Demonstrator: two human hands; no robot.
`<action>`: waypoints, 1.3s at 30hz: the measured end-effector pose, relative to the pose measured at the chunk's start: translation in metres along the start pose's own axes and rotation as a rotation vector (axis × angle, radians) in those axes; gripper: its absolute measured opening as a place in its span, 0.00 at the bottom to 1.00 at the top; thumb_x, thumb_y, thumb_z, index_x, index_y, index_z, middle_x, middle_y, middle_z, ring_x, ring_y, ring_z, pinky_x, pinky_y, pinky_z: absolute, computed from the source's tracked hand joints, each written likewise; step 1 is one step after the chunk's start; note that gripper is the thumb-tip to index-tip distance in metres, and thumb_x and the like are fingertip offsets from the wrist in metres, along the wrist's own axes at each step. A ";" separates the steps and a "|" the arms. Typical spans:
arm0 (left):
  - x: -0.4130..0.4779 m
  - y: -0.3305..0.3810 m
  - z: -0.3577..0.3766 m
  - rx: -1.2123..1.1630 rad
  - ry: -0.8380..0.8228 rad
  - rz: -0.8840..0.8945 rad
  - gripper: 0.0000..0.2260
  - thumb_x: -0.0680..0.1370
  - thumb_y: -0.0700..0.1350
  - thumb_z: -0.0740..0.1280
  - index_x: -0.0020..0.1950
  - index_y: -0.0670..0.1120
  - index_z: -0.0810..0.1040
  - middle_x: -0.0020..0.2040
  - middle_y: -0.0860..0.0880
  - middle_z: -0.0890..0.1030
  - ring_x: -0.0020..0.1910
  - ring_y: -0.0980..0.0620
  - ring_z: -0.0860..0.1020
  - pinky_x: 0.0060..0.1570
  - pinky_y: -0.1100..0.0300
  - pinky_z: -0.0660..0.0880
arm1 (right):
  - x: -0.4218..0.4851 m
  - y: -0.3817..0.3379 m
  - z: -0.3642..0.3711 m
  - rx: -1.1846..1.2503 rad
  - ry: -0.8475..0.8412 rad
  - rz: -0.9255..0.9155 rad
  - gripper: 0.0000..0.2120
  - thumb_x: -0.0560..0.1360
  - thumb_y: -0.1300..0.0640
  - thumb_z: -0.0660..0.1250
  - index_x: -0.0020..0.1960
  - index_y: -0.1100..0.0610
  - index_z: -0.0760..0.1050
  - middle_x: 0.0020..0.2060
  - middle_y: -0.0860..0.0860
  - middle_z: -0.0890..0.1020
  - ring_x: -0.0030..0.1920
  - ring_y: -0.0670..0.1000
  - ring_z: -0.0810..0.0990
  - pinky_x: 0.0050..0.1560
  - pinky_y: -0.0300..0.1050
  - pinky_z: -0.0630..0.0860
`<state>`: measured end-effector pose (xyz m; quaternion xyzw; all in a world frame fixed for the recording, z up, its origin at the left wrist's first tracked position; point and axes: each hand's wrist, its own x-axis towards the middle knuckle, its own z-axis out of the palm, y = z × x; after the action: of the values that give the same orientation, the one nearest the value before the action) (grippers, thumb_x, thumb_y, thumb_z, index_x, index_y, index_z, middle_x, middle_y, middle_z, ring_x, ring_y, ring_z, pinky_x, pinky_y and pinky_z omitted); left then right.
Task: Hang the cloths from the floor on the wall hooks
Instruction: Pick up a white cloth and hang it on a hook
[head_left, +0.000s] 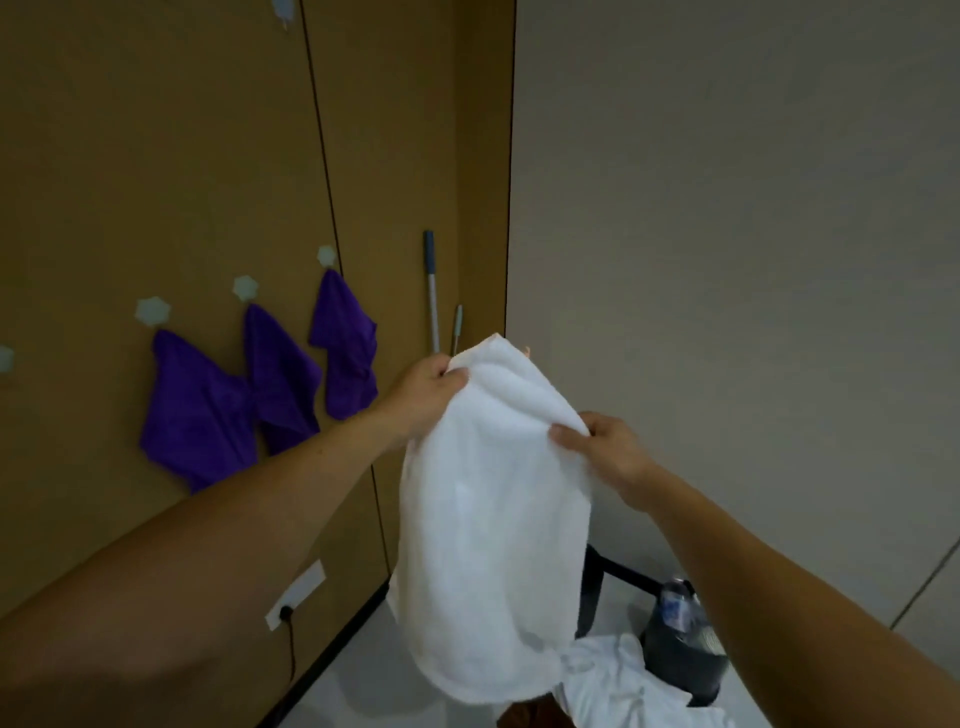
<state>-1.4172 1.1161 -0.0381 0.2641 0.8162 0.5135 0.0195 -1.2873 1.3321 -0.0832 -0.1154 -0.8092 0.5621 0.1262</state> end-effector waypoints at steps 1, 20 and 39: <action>-0.002 0.000 -0.003 0.045 -0.023 -0.009 0.07 0.78 0.48 0.64 0.40 0.51 0.76 0.38 0.54 0.79 0.39 0.54 0.77 0.36 0.61 0.71 | -0.001 -0.003 0.002 0.054 0.059 -0.043 0.04 0.75 0.52 0.70 0.43 0.51 0.80 0.42 0.49 0.84 0.39 0.47 0.83 0.32 0.33 0.74; -0.011 0.006 -0.093 0.377 0.098 0.052 0.14 0.82 0.50 0.60 0.51 0.41 0.78 0.48 0.45 0.80 0.47 0.48 0.77 0.46 0.55 0.71 | 0.024 -0.007 -0.038 -0.692 0.211 0.038 0.10 0.78 0.55 0.63 0.51 0.60 0.79 0.48 0.60 0.82 0.49 0.60 0.80 0.42 0.43 0.69; -0.039 -0.043 -0.134 0.365 0.095 -0.269 0.12 0.81 0.47 0.63 0.45 0.42 0.80 0.32 0.46 0.80 0.30 0.50 0.79 0.25 0.62 0.72 | 0.037 -0.015 -0.010 -0.344 0.246 0.102 0.12 0.78 0.55 0.65 0.48 0.64 0.80 0.39 0.58 0.82 0.39 0.57 0.80 0.43 0.47 0.75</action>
<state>-1.4420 0.9730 -0.0208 0.1274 0.9235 0.3619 0.0011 -1.3190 1.3480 -0.0625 -0.2440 -0.8648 0.4029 0.1739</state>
